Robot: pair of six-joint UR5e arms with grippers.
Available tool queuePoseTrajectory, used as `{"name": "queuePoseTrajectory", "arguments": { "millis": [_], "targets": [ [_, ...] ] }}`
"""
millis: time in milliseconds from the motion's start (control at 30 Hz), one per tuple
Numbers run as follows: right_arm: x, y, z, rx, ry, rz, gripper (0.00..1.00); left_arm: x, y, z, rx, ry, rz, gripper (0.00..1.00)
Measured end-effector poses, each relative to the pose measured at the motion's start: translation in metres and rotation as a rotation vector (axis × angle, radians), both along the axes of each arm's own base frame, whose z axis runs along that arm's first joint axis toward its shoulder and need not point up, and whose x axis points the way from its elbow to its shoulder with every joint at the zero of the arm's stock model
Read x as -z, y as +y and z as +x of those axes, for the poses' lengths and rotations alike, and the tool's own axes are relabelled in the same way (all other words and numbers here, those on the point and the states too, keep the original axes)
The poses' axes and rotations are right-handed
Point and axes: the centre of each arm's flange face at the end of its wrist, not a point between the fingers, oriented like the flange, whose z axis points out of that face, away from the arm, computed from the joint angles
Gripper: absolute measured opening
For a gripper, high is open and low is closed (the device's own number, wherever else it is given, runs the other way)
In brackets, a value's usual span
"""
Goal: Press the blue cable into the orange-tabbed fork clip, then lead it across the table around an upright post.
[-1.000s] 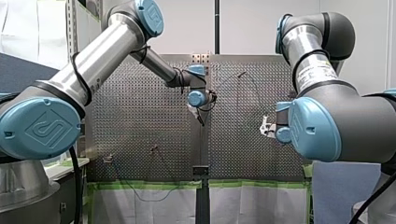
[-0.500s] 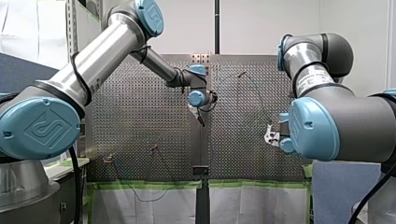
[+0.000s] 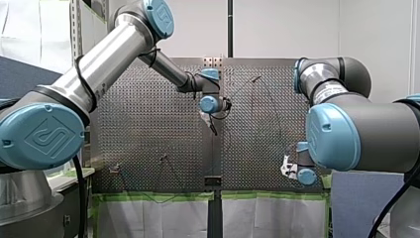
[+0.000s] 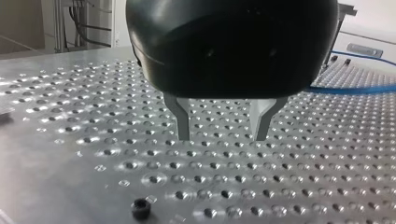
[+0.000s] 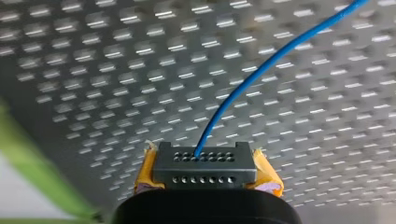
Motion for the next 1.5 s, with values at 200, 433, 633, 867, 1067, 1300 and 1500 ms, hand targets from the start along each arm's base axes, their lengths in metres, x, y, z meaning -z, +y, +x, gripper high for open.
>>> {"name": "queuePoseTrajectory", "arguments": {
  "millis": [200, 433, 633, 867, 1067, 1300, 1500],
  "targets": [
    [0.047, 0.018, -0.004, 0.002, 0.007, 0.065, 0.00, 0.002, -0.004, -0.006, 0.017, 0.016, 0.011, 0.76],
    [0.100, 0.042, -0.010, 0.006, 0.016, 0.141, 0.00, 0.008, -0.003, -0.012, 0.012, 0.069, 0.036, 0.89],
    [0.141, 0.064, -0.016, 0.011, 0.022, 0.202, 0.00, 0.013, 0.000, -0.017, 0.019, 0.129, 0.031, 1.00],
    [0.184, 0.088, -0.025, 0.003, 0.051, 0.261, 0.00, 0.017, -0.001, -0.022, 0.044, 0.167, 0.046, 1.00],
    [0.188, 0.091, -0.025, -0.043, 0.078, 0.262, 0.00, 0.020, -0.001, -0.028, 0.066, 0.203, 0.070, 1.00],
    [0.181, 0.087, -0.023, -0.064, 0.077, 0.256, 0.00, 0.020, 0.001, -0.037, 0.074, 0.242, 0.119, 1.00],
    [0.181, 0.087, -0.023, -0.067, 0.076, 0.258, 0.00, 0.000, 0.003, -0.044, 0.077, 0.234, 0.150, 1.00]
  ]
}}
